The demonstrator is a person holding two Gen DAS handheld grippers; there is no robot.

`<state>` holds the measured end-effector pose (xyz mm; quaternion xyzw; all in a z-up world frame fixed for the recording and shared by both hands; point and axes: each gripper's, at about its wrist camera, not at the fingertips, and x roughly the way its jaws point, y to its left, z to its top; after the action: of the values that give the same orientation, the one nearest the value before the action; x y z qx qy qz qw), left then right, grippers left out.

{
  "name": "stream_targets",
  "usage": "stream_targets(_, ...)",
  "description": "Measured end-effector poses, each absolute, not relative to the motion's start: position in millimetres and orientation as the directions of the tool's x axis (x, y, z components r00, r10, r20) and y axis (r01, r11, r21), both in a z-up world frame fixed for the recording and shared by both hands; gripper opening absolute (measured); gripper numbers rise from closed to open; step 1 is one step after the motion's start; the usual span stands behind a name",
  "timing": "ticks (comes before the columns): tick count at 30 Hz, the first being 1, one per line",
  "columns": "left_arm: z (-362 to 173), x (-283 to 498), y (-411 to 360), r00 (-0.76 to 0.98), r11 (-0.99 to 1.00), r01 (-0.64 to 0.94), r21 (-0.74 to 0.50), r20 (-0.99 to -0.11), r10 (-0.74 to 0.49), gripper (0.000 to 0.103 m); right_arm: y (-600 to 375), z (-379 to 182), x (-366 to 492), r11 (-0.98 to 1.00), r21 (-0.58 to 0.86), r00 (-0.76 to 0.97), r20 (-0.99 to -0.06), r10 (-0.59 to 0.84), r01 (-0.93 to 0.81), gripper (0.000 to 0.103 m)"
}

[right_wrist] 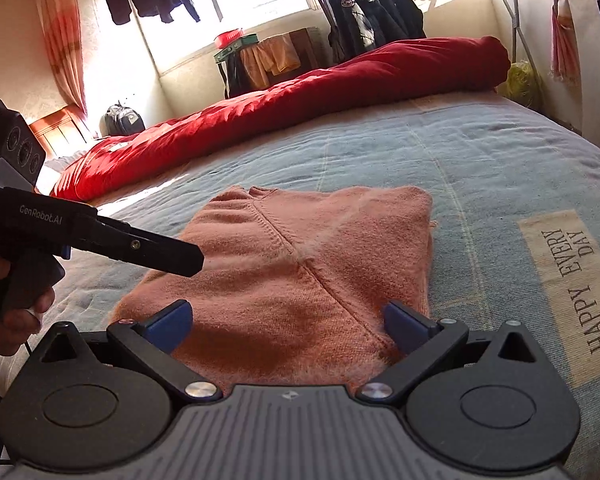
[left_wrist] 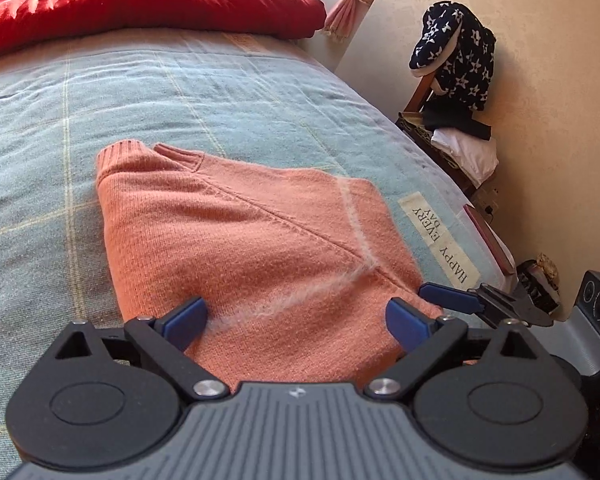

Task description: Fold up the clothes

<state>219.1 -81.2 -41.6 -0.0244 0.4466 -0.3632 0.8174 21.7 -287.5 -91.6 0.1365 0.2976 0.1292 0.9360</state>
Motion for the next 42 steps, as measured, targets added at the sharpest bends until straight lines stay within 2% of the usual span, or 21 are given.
stream_targets(3,-33,226,-87,0.353,0.726,0.59,-0.353,-0.696,-0.625,0.096,-288,-93,21,0.928,0.337,0.795,-0.515,0.321,-0.157,0.103)
stream_targets(9,-57,248,-99,0.359,0.778,0.548,-0.308,-0.753,-0.551,0.096,-288,-96,16,0.926,0.335,0.804,-0.494,0.331,-0.175,0.103)
stream_targets(13,-45,249,-107,0.355,0.779,0.552,-0.296,-0.762,-0.541,0.096,-291,-99,13,0.924,0.339,0.813,-0.478,0.333,-0.179,0.103)
stream_targets(18,-26,248,-138,0.267,0.675,0.633,-0.379,-0.712,-0.649,0.096,-293,-103,10,0.918,0.357,0.826,-0.454,0.334,-0.175,0.103)
stream_targets(22,-36,253,-177,0.15,0.6,0.656,-0.458,-0.7,-0.698,0.096,-295,-104,10,0.913,0.364,0.827,-0.445,0.344,-0.185,0.103)
stream_targets(26,-59,263,-205,0.154,0.631,0.649,-0.425,-0.739,-0.656,0.096,-298,-106,9,0.906,0.379,0.829,-0.433,0.353,-0.188,0.103)
stream_targets(31,-53,271,-206,0.155,0.637,0.611,-0.47,-0.718,-0.679,0.096,-299,-108,9,0.908,0.371,0.834,-0.425,0.351,-0.193,0.103)
stream_targets(35,-44,263,-212,0.07,0.552,0.636,-0.539,-0.672,-0.737,0.096,-299,-110,9,0.908,0.37,0.84,-0.413,0.351,-0.197,0.103)
stream_targets(42,-66,263,-235,0.09,0.589,0.658,-0.469,-0.728,-0.68,0.096,-293,-109,6,0.93,0.313,0.846,-0.426,0.321,-0.195,0.103)
